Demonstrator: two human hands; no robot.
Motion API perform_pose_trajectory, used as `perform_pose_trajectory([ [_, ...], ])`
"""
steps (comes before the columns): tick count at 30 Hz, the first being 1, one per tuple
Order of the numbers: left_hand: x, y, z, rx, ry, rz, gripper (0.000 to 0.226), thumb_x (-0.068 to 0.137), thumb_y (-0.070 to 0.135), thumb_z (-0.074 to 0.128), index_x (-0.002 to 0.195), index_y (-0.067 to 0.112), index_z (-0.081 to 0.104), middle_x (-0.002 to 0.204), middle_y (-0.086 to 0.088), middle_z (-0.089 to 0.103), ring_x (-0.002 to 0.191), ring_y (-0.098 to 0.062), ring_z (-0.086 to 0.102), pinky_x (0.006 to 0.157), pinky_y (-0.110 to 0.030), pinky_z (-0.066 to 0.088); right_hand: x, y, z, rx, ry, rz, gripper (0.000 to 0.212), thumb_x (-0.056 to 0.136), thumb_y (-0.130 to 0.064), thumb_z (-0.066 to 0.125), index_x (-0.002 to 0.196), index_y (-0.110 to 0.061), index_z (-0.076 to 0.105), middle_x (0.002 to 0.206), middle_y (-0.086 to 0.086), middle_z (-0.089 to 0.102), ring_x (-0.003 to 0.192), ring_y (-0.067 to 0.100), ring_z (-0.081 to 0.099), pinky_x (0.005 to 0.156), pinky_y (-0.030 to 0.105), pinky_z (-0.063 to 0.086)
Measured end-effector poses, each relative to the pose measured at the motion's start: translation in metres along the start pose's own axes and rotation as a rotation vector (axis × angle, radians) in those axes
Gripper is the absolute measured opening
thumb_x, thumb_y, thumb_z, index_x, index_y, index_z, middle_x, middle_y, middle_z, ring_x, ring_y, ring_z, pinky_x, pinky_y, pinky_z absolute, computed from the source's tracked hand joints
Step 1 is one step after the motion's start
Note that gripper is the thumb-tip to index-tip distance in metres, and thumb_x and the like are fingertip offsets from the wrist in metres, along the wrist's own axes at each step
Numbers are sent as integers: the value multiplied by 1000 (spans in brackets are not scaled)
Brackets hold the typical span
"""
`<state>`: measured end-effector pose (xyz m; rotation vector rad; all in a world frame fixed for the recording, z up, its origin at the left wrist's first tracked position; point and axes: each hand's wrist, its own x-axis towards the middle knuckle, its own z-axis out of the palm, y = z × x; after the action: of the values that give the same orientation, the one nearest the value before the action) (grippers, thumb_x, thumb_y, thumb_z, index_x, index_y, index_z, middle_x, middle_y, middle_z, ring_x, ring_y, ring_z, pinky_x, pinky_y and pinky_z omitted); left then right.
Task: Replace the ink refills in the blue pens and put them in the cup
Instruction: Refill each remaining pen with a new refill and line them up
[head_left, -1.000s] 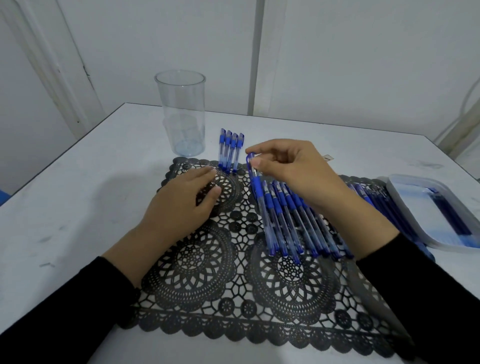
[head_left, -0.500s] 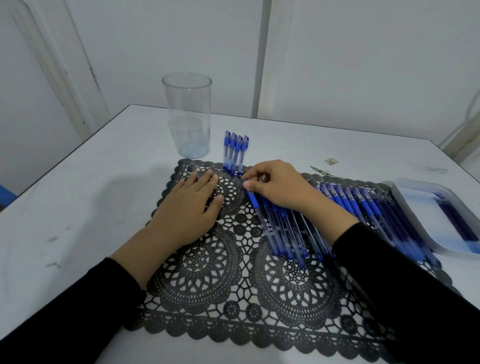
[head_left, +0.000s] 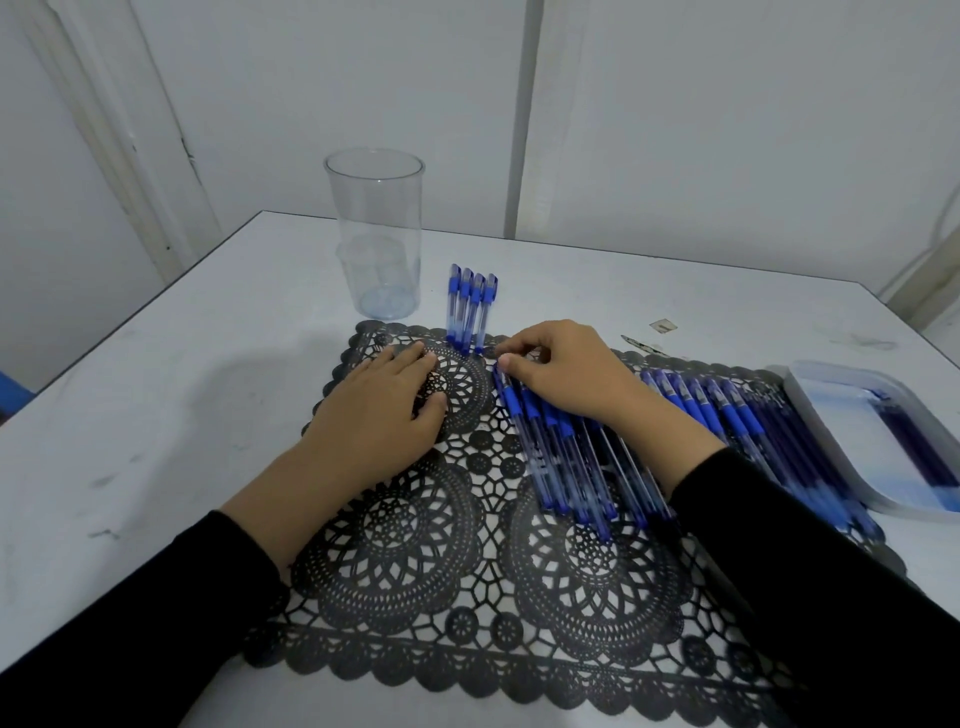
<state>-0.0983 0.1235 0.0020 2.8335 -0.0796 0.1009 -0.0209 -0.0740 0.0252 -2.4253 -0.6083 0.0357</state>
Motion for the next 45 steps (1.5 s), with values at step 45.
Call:
perform_pose_trajectory([
  [45, 77, -3, 11, -197, 38, 109, 51, 106, 32, 35, 156, 22, 26, 163, 5, 20, 148, -9, 23, 123, -33, 17, 87, 5, 16, -38, 212, 222, 24, 79, -11, 70, 102, -8, 75, 100, 6, 71, 92, 16, 63, 71, 20, 44],
])
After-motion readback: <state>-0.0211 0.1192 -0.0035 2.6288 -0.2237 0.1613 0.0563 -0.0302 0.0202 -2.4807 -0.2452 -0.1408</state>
